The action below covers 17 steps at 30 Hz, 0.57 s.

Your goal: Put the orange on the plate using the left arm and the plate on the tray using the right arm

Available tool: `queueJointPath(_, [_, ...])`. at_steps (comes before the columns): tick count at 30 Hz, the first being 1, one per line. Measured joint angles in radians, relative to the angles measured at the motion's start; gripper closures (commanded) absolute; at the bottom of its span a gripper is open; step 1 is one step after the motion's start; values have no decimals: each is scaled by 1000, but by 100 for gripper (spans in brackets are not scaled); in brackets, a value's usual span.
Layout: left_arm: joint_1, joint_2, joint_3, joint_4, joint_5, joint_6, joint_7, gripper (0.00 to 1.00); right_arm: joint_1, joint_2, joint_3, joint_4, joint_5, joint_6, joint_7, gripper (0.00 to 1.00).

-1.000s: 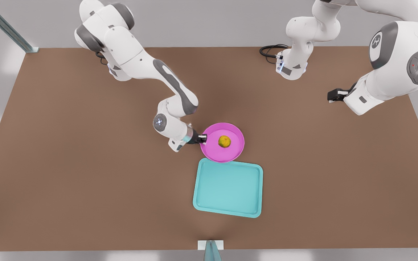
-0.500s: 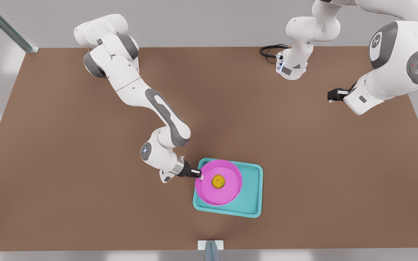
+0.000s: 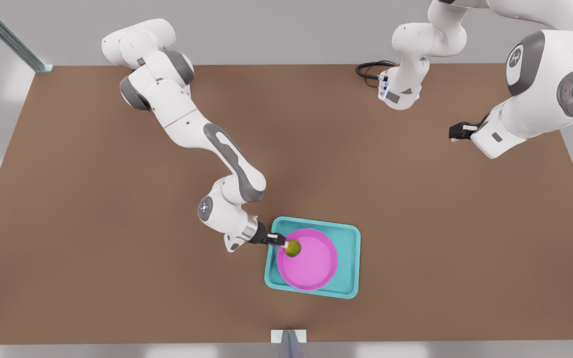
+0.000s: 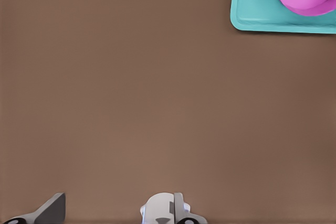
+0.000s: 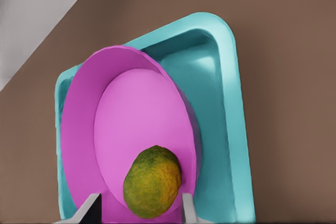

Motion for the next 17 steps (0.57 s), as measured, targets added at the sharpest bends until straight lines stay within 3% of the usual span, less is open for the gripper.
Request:
queueJointPath(2, [0,1,0,1,0,0,0,0,3,-70,2,-61,6,-5,5,0])
queueJointPath(4, [0,1,0,1,0,1,0,0,-47,-244,-3,-250,2,-68,12,0])
queueJointPath(8, [0,1,0,1,0,1,0,0,-346,-563,-80,-287,-256,-525,2,0])
queueJointPath(11, [1,0,-3,1,-1,1,0,0,-393,-794,-82,-262,-546,-769,-36,0])
queueJointPath(17, [-1,0,-5,0,0,0,0,0,-377,-885,-68,-266,-760,-1027,-101,0])
